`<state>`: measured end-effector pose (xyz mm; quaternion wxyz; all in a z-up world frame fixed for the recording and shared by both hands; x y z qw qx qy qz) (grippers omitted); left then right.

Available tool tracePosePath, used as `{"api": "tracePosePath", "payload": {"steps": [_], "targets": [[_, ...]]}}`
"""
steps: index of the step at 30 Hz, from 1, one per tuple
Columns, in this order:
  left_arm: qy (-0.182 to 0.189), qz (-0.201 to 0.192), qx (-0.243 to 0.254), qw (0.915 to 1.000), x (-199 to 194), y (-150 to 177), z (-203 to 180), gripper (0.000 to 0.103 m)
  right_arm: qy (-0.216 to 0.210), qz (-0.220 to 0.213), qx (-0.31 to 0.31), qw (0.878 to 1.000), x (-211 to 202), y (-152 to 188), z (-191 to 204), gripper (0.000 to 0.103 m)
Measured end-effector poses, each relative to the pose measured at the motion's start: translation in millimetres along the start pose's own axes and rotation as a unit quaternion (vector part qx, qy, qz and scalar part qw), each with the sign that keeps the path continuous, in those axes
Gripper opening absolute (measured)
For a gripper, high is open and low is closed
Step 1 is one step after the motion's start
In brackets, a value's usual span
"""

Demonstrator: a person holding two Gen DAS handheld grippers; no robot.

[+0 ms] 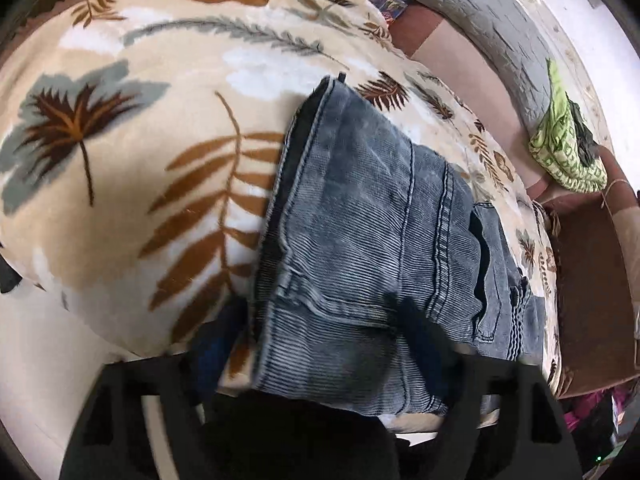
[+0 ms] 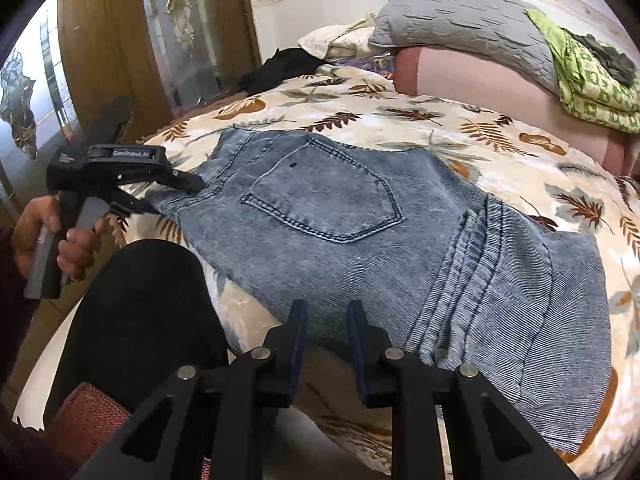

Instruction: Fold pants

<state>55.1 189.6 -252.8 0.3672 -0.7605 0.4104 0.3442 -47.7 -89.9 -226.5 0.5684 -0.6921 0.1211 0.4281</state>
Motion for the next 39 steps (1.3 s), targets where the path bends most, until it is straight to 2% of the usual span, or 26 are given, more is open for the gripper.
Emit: {"api": "tracePosePath", "payload": {"steps": [1, 2, 4, 8, 11, 17, 18, 19, 20, 21, 24, 27, 29, 33, 36, 39], "targets": [[-0.004, -0.004, 0.003, 1.0000, -0.8, 0.3, -2.3, 0.063, 0.001, -0.002, 0.005, 1.000, -1.0, 0.2, -2.9, 0.024], [0.000, -0.008, 0.007, 0.9999, -2.3, 0.1, -6.0, 0.050, 0.002, -0.004, 0.009, 1.000, -1.6, -0.7, -5.4, 0.024], [0.016, -0.006, 0.000, 0.9999, -3.3, -1.2, -10.0, 0.041, 0.004, -0.006, 0.016, 1.000, -1.3, -2.6, -11.1, 0.024], [0.012, -0.014, 0.001, 0.9998, -2.1, -4.0, -19.6, 0.028, 0.002, -0.015, 0.034, 0.999, 3.5, -16.8, -24.9, 0.024], [0.008, -0.029, 0.013, 0.9995, -6.4, -7.0, -31.3, 0.025, 0.006, -0.007, 0.050, 0.999, 16.0, -31.5, -37.2, 0.024], [0.005, -0.063, 0.057, 0.9964, -26.8, -12.0, -60.3, 0.024, -0.025, -0.005, 0.094, 0.995, 49.8, -56.8, -50.7, 0.024], [0.002, -0.070, 0.068, 0.9953, -31.0, -11.8, -67.2, 0.024, -0.030, 0.008, 0.100, 0.995, 60.2, -56.4, -51.4, 0.024], [-0.001, -0.075, 0.079, 0.9941, -35.1, -11.3, -74.0, 0.024, -0.033, 0.044, 0.104, 0.993, 77.5, -52.0, -50.8, 0.024], [-0.003, -0.080, 0.087, 0.9930, -39.1, -10.3, -77.6, 0.024, -0.031, 0.062, 0.105, 0.992, 86.2, -48.3, -50.2, 0.024], [-0.006, -0.084, 0.098, 0.9916, -43.8, -8.2, -82.7, 0.024, -0.026, 0.043, 0.101, 0.994, 83.6, -46.9, -49.1, 0.024], [-0.021, -0.103, 0.139, 0.9847, -58.0, 0.1, -104.1, 0.024, -0.040, 0.033, 0.106, 0.993, 69.8, -43.9, -51.5, 0.024], [-0.025, -0.117, 0.184, 0.9756, -71.1, 12.1, -132.8, 0.023, -0.046, -0.013, 0.131, 0.990, 39.2, -36.9, -70.1, 0.024], [-0.025, -0.127, 0.223, 0.9661, -79.1, 25.2, -158.7, 0.023, -0.038, -0.039, 0.147, 0.988, 17.9, -28.5, -86.7, 0.024], [-0.012, -0.123, 0.296, 0.9471, -86.3, 56.3, -211.4, 0.023, 0.027, -0.094, 0.191, 0.977, -34.3, -5.6, -127.3, 0.024], [0.007, -0.108, 0.351, 0.9299, -83.2, 85.5, -255.8, 0.023, 0.073, -0.122, 0.231, 0.963, -70.6, 20.0, -161.1, 0.024], [0.033, -0.078, 0.394, 0.9153, -69.4, 115.1, -303.1, 0.023, 0.108, -0.142, 0.284, 0.942, -103.7, 54.1, -195.5, 0.024]]}}
Point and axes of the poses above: each gripper's, at about its wrist camera, not at the fingertips, and x roughly the way its jaws point, z to its left, y to its underside, the point moved 3 cm from there along x, roughly the way its jaws point, and after that the axes turned 6 degrees about -x, right-handed, at the moved point
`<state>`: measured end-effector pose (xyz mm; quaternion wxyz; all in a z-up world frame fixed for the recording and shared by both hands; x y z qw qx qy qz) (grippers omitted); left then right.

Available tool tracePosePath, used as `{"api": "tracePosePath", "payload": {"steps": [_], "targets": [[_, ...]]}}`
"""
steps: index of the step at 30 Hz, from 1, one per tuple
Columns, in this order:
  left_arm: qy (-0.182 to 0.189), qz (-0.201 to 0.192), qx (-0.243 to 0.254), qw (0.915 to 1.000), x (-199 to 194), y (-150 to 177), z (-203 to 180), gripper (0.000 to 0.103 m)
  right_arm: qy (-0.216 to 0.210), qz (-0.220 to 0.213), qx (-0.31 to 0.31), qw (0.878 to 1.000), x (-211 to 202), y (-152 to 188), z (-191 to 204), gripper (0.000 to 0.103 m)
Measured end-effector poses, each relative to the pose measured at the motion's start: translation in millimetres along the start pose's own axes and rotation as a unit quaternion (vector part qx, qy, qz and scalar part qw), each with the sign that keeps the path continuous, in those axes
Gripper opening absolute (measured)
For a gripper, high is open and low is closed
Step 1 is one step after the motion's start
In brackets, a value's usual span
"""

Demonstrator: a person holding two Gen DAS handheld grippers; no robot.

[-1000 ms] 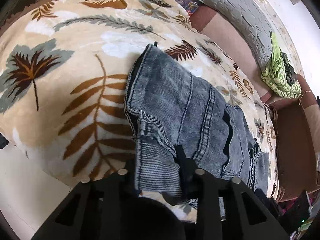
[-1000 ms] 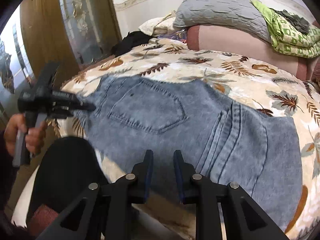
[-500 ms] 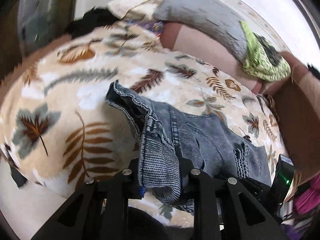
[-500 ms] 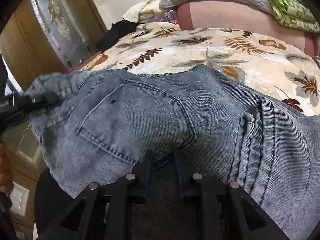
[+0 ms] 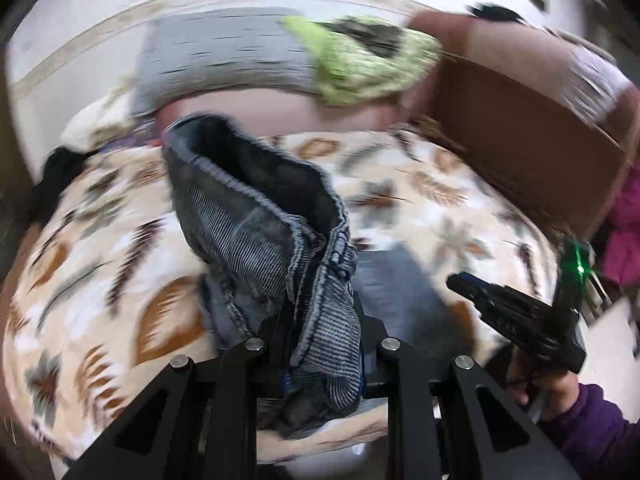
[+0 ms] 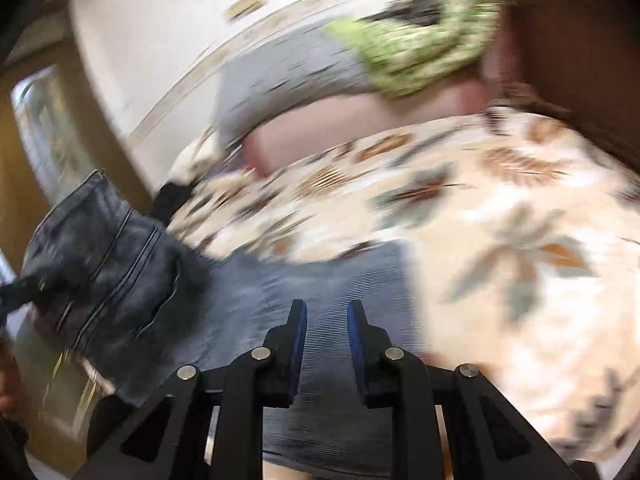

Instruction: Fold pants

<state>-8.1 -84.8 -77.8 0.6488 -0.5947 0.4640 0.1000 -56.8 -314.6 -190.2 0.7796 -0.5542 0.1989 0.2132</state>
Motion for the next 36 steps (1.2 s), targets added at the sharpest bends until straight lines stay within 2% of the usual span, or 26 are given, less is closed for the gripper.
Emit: {"api": "tracePosePath", "payload": {"steps": [3, 6, 7, 8, 10, 13, 14, 17, 19, 21, 24, 25, 27, 28, 29, 31, 33, 36], "targets": [[0.027, 0.020, 0.023, 0.9992, 26.8, -9.0, -45.3, 0.024, 0.025, -0.017, 0.052, 0.998, -19.4, 0.9, -41.1, 0.024], [0.097, 0.059, 0.023, 0.9933, 58.5, -10.1, -84.0, 0.027, 0.039, -0.020, 0.083, 0.996, -31.5, 3.2, -65.9, 0.024], [0.103, 0.071, 0.022, 0.9918, 65.7, -9.1, -90.8, 0.029, 0.045, -0.017, 0.087, 0.995, -34.7, 6.0, -71.2, 0.024], [0.090, 0.074, 0.018, 0.9930, 68.3, -7.4, -92.0, 0.031, 0.050, -0.015, 0.089, 0.995, -37.4, 8.4, -75.7, 0.024], [0.087, 0.064, 0.015, 0.9940, 63.5, -7.6, -85.3, 0.033, 0.051, -0.013, 0.091, 0.994, -39.7, 11.0, -81.0, 0.024], [0.061, 0.045, -0.008, 0.9970, 50.7, -9.8, -54.1, 0.037, 0.045, -0.007, 0.093, 0.995, -32.5, 10.4, -81.3, 0.024], [0.047, 0.039, -0.018, 0.9979, 48.6, -10.4, -40.5, 0.043, 0.039, -0.004, 0.094, 0.995, -28.5, 11.2, -78.9, 0.024], [-0.011, 0.028, -0.043, 0.9986, 46.3, -4.7, 0.7, 0.045, 0.013, 0.006, 0.075, 0.997, -18.3, 10.6, -54.5, 0.024], [-0.041, 0.043, -0.050, 0.9970, 53.5, 5.9, 21.5, 0.045, -0.001, 0.015, 0.033, 0.999, -8.5, 6.5, -25.2, 0.024], [-0.066, 0.080, -0.048, 0.9935, 67.5, 21.0, 35.5, 0.045, -0.015, 0.018, 0.009, 1.000, -1.6, 4.3, -3.7, 0.024], [-0.073, 0.111, -0.043, 0.9902, 85.5, 45.6, 38.3, 0.045, -0.023, 0.035, -0.031, 0.999, 13.3, 9.5, 27.1, 0.024], [-0.079, 0.129, -0.034, 0.9879, 94.2, 57.0, 36.2, 0.045, -0.019, 0.051, -0.042, 0.998, 20.9, 14.8, 33.2, 0.024], [-0.087, 0.149, -0.025, 0.9846, 106.5, 72.6, 34.9, 0.046, -0.004, 0.117, -0.063, 0.991, 45.3, 36.5, 40.4, 0.034], [-0.091, 0.151, -0.023, 0.9841, 114.0, 79.9, 36.8, 0.053, 0.007, 0.128, -0.077, 0.989, 52.5, 47.3, 41.8, 0.034], [-0.096, 0.148, -0.024, 0.9839, 115.9, 81.8, 39.7, 0.063, 0.013, 0.104, -0.093, 0.990, 49.0, 50.3, 44.7, 0.034], [-0.103, 0.142, -0.042, 0.9836, 115.1, 83.8, 48.2, 0.071, 0.028, 0.093, -0.119, 0.988, 45.0, 56.4, 51.5, 0.035], [-0.092, 0.146, -0.054, 0.9836, 110.6, 82.5, 53.2, 0.071, 0.034, 0.090, -0.137, 0.986, 43.4, 59.0, 55.4, 0.035], [-0.112, 0.126, -0.032, 0.9852, 99.6, 82.1, 49.3, 0.071, 0.018, 0.086, -0.114, 0.990, 44.3, 58.8, 48.9, 0.035]]}}
Point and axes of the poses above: each gripper's, at about its wrist camera, not at the fingertips, and x roughly the way its jaws point, z to its left, y to its underside, the point moved 3 cm from there along x, roughly the way its jaws point, and after that the axes turned 6 degrees about -x, right-handed, at the moved point
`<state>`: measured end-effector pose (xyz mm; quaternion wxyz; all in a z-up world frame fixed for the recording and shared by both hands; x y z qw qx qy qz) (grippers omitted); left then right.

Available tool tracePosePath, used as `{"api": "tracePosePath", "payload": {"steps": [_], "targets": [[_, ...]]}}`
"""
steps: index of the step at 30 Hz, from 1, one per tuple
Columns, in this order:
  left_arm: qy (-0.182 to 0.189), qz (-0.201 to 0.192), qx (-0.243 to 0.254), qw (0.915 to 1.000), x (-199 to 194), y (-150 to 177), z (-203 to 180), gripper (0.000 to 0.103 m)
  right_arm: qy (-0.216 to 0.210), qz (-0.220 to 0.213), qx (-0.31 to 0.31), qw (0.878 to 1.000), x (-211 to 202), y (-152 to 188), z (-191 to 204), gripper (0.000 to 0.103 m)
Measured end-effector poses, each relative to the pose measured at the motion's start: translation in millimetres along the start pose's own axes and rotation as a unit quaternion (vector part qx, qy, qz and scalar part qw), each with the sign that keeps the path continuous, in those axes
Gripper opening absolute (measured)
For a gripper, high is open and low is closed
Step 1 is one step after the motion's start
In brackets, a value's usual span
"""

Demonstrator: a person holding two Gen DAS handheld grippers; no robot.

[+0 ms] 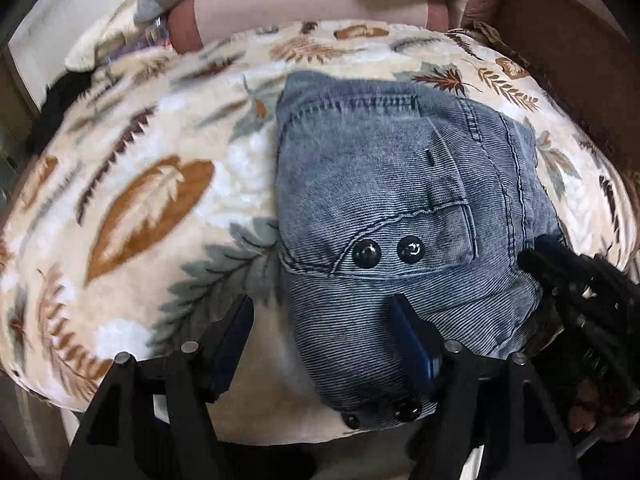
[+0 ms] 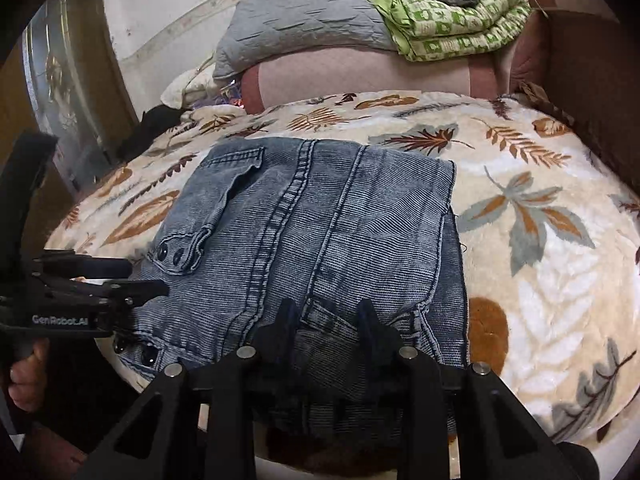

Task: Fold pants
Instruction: 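Open the left gripper and release the folded jeans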

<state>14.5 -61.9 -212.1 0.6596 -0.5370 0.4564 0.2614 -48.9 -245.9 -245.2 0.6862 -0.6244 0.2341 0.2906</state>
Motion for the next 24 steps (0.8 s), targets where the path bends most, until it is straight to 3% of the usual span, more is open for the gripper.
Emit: {"api": "tracePosePath", "payload": {"steps": [7, 24], "targets": [[-0.026, -0.020, -0.008, 0.9994, -4.4, 5.4, 1.5, 0.079, -0.023, -0.055, 0.005, 0.998, -7.4, 11.4, -3.8, 0.036], [-0.061, -0.032, -0.026, 0.9973, 3.9, 8.4, 4.0, 0.095, -0.033, -0.062, 0.015, 0.997, -7.7, 12.6, -6.3, 0.037]]}}
Point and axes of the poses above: each gripper's, at about its wrist camera, not at the fingertips, and x roughly the way its jaws point, z to its left, y to its underside, the point moved 3 cm from there along x, roughly the way its jaws point, and after that the axes turned 6 degrees about -x, right-handed, at the moved point
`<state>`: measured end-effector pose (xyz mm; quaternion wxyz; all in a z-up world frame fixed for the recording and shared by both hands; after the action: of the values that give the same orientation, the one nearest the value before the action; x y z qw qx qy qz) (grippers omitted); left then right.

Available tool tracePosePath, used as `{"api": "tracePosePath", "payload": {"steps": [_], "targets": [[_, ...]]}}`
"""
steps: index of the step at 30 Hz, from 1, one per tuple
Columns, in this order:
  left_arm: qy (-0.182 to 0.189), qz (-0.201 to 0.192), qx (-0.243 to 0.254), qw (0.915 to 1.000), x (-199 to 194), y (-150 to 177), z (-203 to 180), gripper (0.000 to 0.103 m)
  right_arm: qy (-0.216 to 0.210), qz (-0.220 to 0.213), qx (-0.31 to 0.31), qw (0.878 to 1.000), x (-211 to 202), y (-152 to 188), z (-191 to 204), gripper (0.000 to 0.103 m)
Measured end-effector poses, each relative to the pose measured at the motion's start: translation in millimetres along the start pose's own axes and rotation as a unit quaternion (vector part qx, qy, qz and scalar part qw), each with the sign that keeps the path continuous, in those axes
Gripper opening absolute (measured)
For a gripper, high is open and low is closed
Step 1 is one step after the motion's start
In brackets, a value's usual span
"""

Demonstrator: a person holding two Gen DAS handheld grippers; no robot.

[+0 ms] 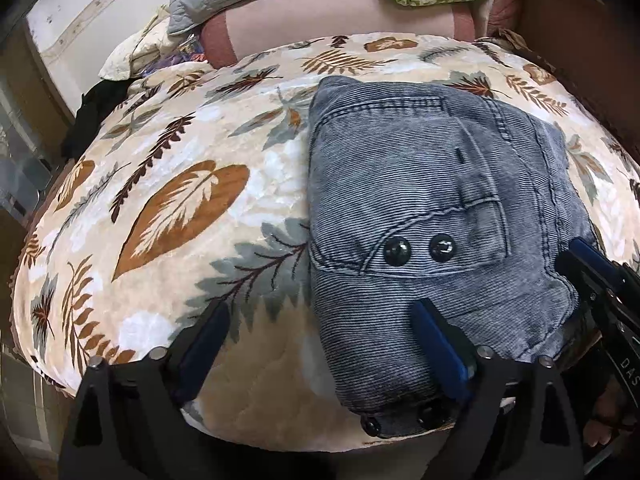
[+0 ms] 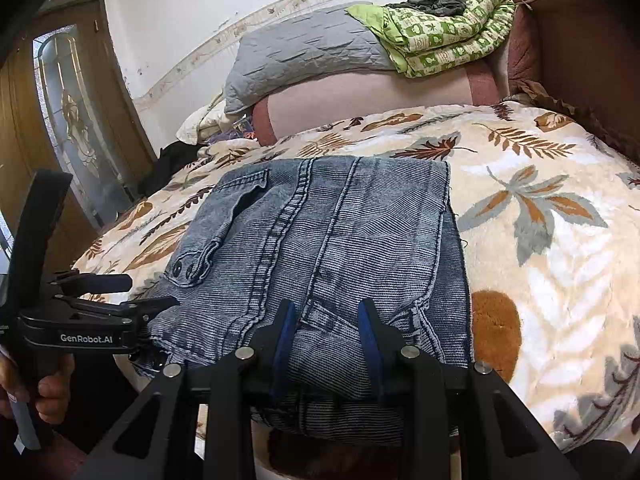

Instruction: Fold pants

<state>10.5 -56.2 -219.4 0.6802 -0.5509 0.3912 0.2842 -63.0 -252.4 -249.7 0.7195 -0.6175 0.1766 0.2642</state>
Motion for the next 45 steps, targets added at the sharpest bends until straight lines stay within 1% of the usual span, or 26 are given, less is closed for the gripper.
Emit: {"api": "tracePosePath", "payload": {"steps": [3, 7, 11, 15, 18, 22, 26, 31, 38, 42, 45], "targets": [[0.005, 0.003, -0.011, 0.9999, 2.3, 0.9, 2.8, 0.095, 0.002, 0.000, -0.002, 1.000, 0.1, 0.3, 0.7, 0.037], [0.002, -0.002, -0.009, 1.0000, 3.1, 2.2, 1.9, 0.097, 0.005, 0.002, -0.004, 1.000, 0.1, 0.3, 1.6, 0.037], [0.004, 0.000, -0.020, 0.9998, 5.9, 3.1, 5.6, 0.100, 0.012, 0.006, -0.008, 1.000, 1.2, -0.9, 3.9, 0.037], [0.007, 0.001, -0.025, 0.9997, 8.4, 4.1, 7.4, 0.101, 0.019, 0.013, -0.005, 1.000, 3.0, -2.5, 5.7, 0.037], [0.006, 0.001, -0.023, 0.9997, 10.2, 4.1, 7.4, 0.103, 0.030, 0.019, 0.003, 0.999, 4.9, -3.4, 6.1, 0.037], [0.006, 0.002, -0.017, 0.9998, 12.5, 4.7, 6.6, 0.103, 0.058, 0.028, -0.004, 0.998, 7.6, -4.9, 11.7, 0.037], [0.003, -0.006, -0.009, 0.9999, 12.8, 5.2, 4.6, 0.103, 0.068, 0.030, -0.013, 0.997, 8.7, -4.2, 13.6, 0.037], [0.000, -0.022, -0.001, 0.9998, 12.6, 7.6, 3.0, 0.103, 0.079, 0.023, -0.031, 0.996, 8.8, -1.4, 16.9, 0.037], [0.011, 0.000, -0.009, 0.9999, 13.0, 3.9, 6.7, 0.103, 0.089, 0.023, -0.041, 0.995, 9.2, 0.1, 22.0, 0.037], [0.013, 0.013, -0.020, 0.9996, 4.6, -1.4, 11.7, 0.103, 0.091, 0.040, -0.046, 0.994, 10.7, -4.6, 21.4, 0.037], [0.002, 0.001, -0.019, 0.9998, -8.5, -5.4, 16.1, 0.103, 0.087, 0.064, -0.044, 0.993, 11.3, -11.2, 20.6, 0.037]]}}
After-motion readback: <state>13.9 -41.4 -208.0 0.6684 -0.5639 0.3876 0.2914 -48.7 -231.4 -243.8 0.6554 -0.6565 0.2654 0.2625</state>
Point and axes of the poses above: each gripper's, at about its wrist camera, not at the fingertips, and x roughly the way its jaws point, z to its left, y to its underside, the point moved 3 cm from there along x, roughly the way its jaws point, and after that the axes turned 6 degrees about -x, right-handed, at the moved point
